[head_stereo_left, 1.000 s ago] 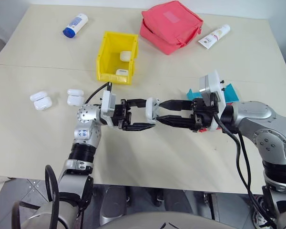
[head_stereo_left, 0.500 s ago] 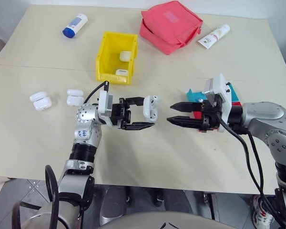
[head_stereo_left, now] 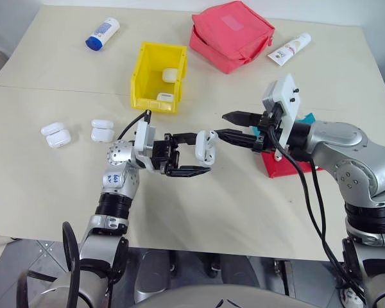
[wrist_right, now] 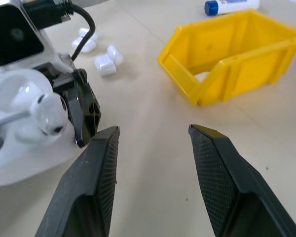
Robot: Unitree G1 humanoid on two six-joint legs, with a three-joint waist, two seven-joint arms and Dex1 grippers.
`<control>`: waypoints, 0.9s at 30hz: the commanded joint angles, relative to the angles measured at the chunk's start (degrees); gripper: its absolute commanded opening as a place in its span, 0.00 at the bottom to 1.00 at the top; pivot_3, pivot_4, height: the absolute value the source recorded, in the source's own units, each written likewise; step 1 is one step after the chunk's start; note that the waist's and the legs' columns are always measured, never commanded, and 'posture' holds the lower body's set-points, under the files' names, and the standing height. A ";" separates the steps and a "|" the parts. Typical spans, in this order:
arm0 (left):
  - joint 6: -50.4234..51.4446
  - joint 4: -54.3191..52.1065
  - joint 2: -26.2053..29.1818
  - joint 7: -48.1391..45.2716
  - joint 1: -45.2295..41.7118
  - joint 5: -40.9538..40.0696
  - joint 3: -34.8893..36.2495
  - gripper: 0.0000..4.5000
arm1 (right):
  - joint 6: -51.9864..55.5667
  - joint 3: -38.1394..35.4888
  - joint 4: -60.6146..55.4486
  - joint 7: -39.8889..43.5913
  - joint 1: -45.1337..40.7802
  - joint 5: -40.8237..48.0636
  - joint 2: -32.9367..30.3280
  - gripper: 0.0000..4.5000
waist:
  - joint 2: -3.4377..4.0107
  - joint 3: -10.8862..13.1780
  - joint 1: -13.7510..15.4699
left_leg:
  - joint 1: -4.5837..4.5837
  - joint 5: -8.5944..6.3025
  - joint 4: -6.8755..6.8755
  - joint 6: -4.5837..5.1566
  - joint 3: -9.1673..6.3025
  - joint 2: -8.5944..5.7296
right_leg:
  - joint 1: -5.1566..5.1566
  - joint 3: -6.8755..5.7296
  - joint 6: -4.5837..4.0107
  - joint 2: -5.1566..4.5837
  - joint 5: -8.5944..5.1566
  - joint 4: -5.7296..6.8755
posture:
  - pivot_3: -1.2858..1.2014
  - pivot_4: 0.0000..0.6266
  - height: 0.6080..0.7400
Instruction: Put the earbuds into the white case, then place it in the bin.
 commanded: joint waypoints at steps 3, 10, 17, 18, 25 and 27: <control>-0.66 -0.35 -0.24 -0.35 -0.54 -0.97 0.37 0.62 | -0.08 -2.04 -2.61 0.64 -2.18 0.67 -0.99 0.53 | 0.00 0.00 -0.06 | 0.00 0.00 0.00 0.00 0.00 0.01 | 0.00 0.00 0.00 0.01 0.00 0.00 | 0.52 0.24 1.00; -1.32 1.07 -0.33 -0.10 -1.14 -0.71 0.61 0.62 | 1.39 -2.46 -4.42 2.04 -3.42 2.45 -2.60 0.53 | 0.00 0.00 -0.04 | 0.00 0.00 0.00 0.00 -0.01 0.01 | 0.00 -0.01 0.00 0.00 0.00 0.00 | 0.52 0.24 1.00; -2.15 2.54 -0.37 0.05 -1.84 -0.65 0.87 0.62 | 2.84 -2.40 -5.80 2.93 -4.00 3.97 -3.22 0.53 | 0.00 0.00 -0.03 | -0.01 0.00 0.00 0.00 -0.03 0.00 | 0.00 -0.03 0.00 -0.01 0.00 0.00 | 0.52 0.24 1.00; -2.21 2.69 -0.36 0.07 -1.92 -0.63 0.91 0.62 | 3.00 -2.42 -5.93 2.97 -4.14 4.20 -3.32 0.53 | 0.00 0.00 -0.04 | -0.01 0.00 0.01 0.00 -0.03 0.00 | 0.00 -0.03 0.00 -0.02 0.00 0.00 | 0.52 0.24 1.00; -2.62 3.41 -0.48 0.11 -2.31 -0.44 1.17 0.62 | 3.75 -2.54 -6.41 3.11 -4.70 5.17 -3.73 0.53 | 0.00 0.00 -0.06 | -0.02 0.00 0.01 0.00 -0.04 0.00 | 0.00 -0.06 0.00 -0.01 0.00 0.00 | 0.52 0.24 1.00; -2.78 3.62 -0.62 0.07 -2.43 -0.38 1.14 0.62 | 3.70 -2.38 -6.31 2.88 -4.84 5.08 -3.53 0.53 | 0.00 0.00 -0.06 | -0.03 0.00 0.01 0.00 -0.04 0.01 | 0.00 -0.07 0.00 -0.01 0.00 0.00 | 0.52 0.24 1.00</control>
